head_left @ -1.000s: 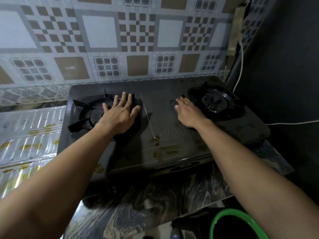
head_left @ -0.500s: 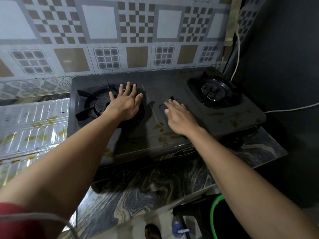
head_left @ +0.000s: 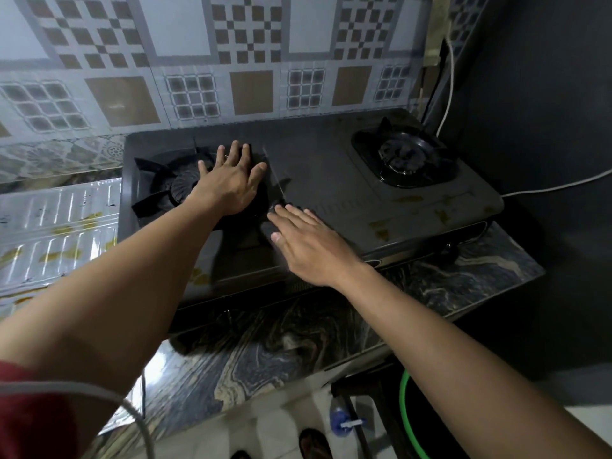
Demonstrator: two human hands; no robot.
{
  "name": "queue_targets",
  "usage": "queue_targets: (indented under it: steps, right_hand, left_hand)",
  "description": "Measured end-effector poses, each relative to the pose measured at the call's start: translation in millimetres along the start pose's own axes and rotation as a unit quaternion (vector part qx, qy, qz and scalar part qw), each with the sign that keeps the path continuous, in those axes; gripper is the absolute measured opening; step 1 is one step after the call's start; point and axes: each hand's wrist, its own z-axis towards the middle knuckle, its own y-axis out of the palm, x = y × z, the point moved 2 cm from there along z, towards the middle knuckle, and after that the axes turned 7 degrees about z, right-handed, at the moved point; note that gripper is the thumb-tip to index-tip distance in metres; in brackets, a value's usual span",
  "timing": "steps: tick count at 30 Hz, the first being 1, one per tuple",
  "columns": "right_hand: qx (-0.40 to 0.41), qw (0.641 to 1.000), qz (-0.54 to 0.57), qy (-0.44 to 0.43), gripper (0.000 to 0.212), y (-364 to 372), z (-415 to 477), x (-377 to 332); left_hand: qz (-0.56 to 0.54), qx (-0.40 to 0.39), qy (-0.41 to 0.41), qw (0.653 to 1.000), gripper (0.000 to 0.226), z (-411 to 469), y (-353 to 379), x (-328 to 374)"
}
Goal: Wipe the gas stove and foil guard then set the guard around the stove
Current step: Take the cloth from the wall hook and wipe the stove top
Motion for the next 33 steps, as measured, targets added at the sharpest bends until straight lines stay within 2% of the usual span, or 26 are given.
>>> queue_targets:
  steps: [5,11,16,20,24,28,33]
  right_hand:
    - [0.004,0.998,0.008,0.06,0.054,-24.6,-0.1,53.7]
    - [0.011,0.993,0.01,0.121,0.054,-48.9,3.0,111.4]
    - [0.031,0.988,0.031,0.147,0.054,-53.3,2.9,132.2]
    - [0.041,0.983,0.024,0.176,0.054,-46.8,-0.5,117.6]
    - [0.03,0.993,0.026,0.11,0.053,-27.5,-9.9,58.9]
    - [0.031,0.999,0.025,-0.021,0.048,0.9,-17.9,-9.5]
    - [0.025,0.998,0.024,-0.048,0.047,2.1,-23.6,-1.7]
  left_hand:
    - [0.011,0.008,-0.005,1.0,0.076,0.1,0.5,1.2]
    - [0.026,0.013,-0.007,1.0,0.071,1.6,1.2,1.2]
    - [0.038,0.012,-0.016,0.999,0.069,1.0,1.1,2.2]
    - [0.036,0.008,-0.014,0.999,0.069,-0.3,-0.1,1.9]
    - [0.035,0.007,-0.012,0.999,0.068,-1.0,-1.3,2.4]
    - [0.034,0.007,-0.009,0.999,0.067,-1.9,-0.9,3.6]
    - [0.037,0.009,-0.011,0.999,0.065,-0.7,-2.3,6.0]
